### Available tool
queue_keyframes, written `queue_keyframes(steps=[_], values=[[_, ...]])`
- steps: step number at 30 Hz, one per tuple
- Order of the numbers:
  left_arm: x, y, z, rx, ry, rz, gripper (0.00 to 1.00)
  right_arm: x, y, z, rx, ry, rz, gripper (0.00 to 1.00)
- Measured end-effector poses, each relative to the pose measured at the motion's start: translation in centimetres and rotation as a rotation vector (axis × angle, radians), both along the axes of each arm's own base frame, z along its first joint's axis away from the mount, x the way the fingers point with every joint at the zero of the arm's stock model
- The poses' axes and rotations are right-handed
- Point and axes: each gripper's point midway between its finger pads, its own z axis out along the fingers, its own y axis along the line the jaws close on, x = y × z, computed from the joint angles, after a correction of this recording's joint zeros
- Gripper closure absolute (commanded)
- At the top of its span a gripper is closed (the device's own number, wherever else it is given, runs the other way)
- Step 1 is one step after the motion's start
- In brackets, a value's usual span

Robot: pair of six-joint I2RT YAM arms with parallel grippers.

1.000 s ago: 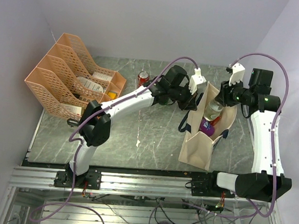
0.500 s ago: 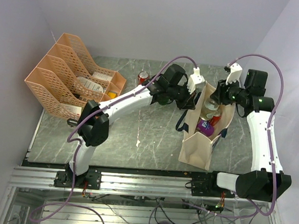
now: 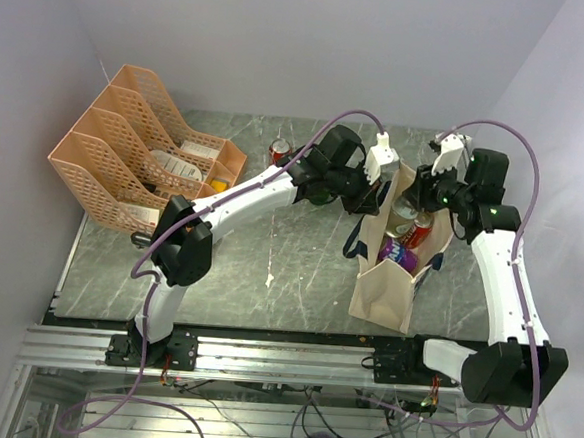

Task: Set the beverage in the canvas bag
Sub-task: Place the drink in the canvas bag.

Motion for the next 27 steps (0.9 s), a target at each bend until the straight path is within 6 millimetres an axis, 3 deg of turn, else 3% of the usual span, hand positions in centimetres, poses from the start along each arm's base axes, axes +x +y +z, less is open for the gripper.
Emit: queue_keyframes(steps=[13,23,27], values=[[0.0,0.0,0.0,0.000,-0.002,0.000,0.93,-2.0,-0.5,-5.7,-0.087,0.062,0.039,1.00],[0.0,0.0,0.0,-0.001,-0.002,-0.001,0.93,-2.7,-0.6,-8.9,-0.116,0.093,0.050,1.00],[0.0,0.0,0.0,-0.001,-0.003,-0.001,0.93,-2.2,-0.6,-9.0,-0.124,0.069,0.039,1.00]])
